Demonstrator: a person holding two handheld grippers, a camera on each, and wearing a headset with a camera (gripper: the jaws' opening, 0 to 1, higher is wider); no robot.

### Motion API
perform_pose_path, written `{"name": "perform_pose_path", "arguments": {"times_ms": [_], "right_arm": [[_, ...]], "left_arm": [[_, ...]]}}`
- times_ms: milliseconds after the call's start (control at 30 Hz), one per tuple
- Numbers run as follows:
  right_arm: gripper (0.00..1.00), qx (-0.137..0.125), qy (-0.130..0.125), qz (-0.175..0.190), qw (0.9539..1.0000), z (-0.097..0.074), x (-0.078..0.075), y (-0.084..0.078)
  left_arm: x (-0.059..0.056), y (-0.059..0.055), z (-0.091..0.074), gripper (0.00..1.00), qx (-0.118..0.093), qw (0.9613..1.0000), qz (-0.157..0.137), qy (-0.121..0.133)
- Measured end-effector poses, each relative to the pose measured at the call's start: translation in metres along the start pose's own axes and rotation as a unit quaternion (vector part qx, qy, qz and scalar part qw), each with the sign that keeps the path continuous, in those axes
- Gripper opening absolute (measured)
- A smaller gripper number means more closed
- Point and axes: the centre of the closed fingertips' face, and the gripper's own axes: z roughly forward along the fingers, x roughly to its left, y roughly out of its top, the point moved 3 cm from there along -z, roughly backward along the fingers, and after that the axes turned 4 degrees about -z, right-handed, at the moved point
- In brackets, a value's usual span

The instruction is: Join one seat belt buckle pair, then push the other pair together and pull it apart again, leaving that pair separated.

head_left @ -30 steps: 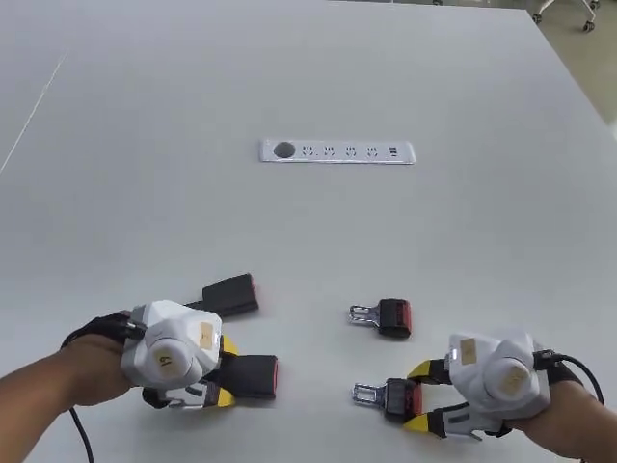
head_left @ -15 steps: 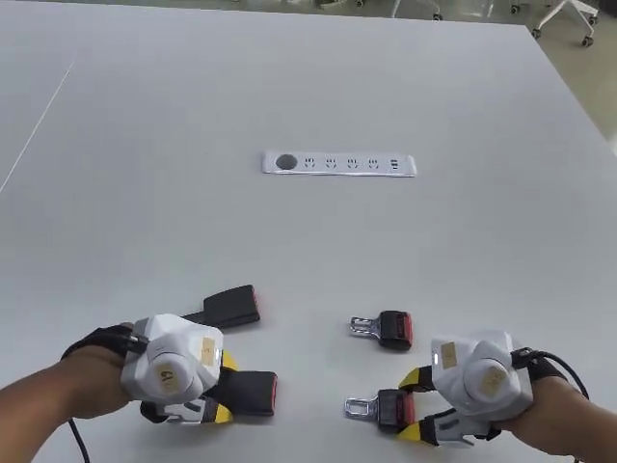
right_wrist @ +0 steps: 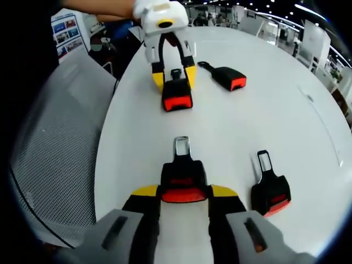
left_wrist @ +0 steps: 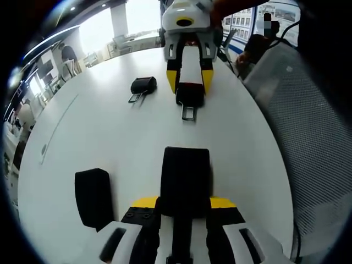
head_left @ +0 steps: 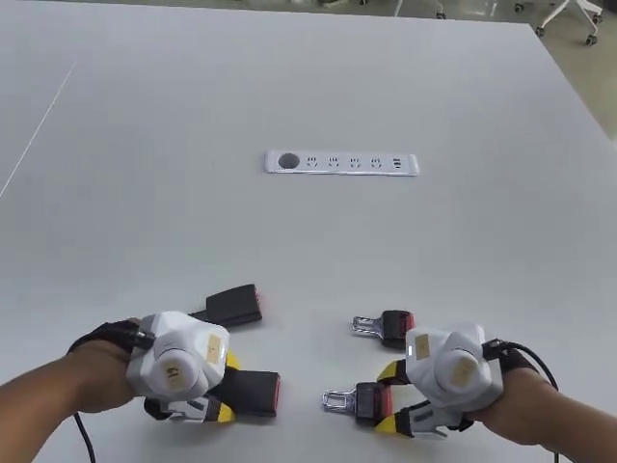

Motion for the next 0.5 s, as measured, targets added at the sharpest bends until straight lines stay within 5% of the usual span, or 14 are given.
{"name": "perform_pose_path", "arguments": {"times_ms": [500], "right_arm": [[0.33,-0.024,0.01,-0.003,0.9997,0.022,0.0,0.032]], "left_arm": [[0.0,0.0,0.001,0.33,0.006,1.0,-0.005,0.003]]}}
